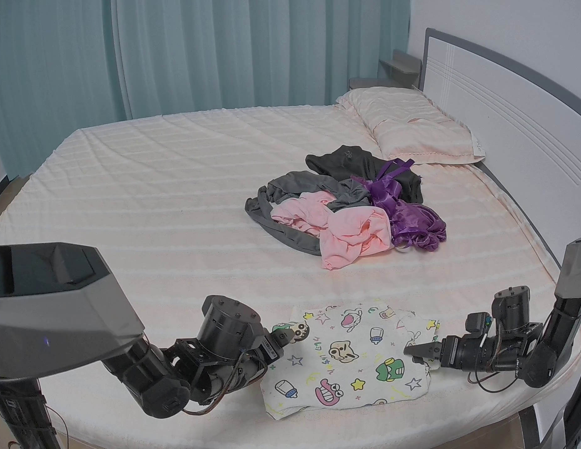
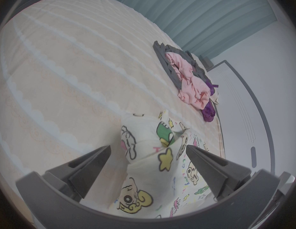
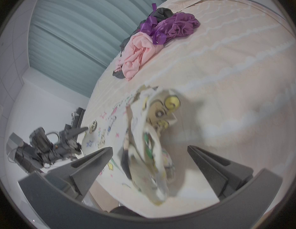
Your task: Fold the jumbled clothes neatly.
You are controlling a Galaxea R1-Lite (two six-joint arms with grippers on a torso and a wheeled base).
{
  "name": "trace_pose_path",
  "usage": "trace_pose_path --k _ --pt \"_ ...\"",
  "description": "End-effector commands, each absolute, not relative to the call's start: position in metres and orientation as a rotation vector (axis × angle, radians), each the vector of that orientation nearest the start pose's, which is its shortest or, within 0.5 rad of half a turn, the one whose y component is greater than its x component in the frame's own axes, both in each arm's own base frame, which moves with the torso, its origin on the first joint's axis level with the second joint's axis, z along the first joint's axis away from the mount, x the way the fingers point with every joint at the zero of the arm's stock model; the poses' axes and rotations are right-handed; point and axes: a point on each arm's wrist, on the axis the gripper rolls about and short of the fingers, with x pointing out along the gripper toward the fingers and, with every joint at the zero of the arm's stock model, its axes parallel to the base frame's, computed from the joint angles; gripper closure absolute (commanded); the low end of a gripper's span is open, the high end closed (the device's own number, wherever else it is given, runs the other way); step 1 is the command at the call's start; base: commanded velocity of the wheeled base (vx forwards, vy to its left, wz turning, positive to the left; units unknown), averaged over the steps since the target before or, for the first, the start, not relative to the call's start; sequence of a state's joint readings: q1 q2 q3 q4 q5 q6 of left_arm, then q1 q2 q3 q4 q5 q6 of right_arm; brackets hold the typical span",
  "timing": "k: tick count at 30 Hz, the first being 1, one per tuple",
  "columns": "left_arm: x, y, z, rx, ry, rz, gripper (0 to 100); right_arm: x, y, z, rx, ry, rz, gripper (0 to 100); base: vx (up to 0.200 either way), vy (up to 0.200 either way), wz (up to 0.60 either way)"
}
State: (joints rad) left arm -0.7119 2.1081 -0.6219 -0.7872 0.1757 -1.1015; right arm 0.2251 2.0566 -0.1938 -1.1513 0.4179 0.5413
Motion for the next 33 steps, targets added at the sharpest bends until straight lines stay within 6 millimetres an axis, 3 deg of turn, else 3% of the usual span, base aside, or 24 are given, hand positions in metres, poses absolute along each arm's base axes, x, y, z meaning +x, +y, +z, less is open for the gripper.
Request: trace_pose_path --k 1,8,9,15,22,29,30,33 --pt "0.247 -0.193 0.049 -0.786 0.765 -0.107 0 0.206 0.057 0.008 0.502 0.921 0.43 0 0.0 0.0 0.0" --pt "0.249 -0.19 0.051 -0.794 0.756 -0.1 0 0.2 0.065 0.001 0.468 0.973 0.483 0 0.0 0.0 0.0" --pt "0.25 -0.189 0.052 -0.796 0.754 -0.098 0 0.201 0.066 -0.001 0.467 0.983 0.483 100 0.0 0.0 0.0" --pt "0.252 -0.189 0.058 -0.81 0.733 -0.104 0 0.198 0.064 -0.004 0.464 0.998 0.478 100 0.0 0.0 0.0" --pt "0.257 -0.193 0.076 -0.845 0.675 -0.144 0 0.181 0.058 0.001 0.468 1.02 0.464 100 0.0 0.0 0.0" --pt "0.262 -0.205 0.086 -0.864 0.648 -0.189 0 0.177 0.057 0.001 0.47 1.039 0.457 100 0.0 0.0 0.0" --pt "0.26 -0.208 0.084 -0.859 0.658 -0.195 0 0.177 0.058 0.0 0.469 1.044 0.459 0 0.0 0.0 0.0" --pt "0.258 -0.213 0.078 -0.868 0.681 -0.194 0 0.177 0.057 0.001 0.47 1.04 0.46 0 0.0 0.0 0.0"
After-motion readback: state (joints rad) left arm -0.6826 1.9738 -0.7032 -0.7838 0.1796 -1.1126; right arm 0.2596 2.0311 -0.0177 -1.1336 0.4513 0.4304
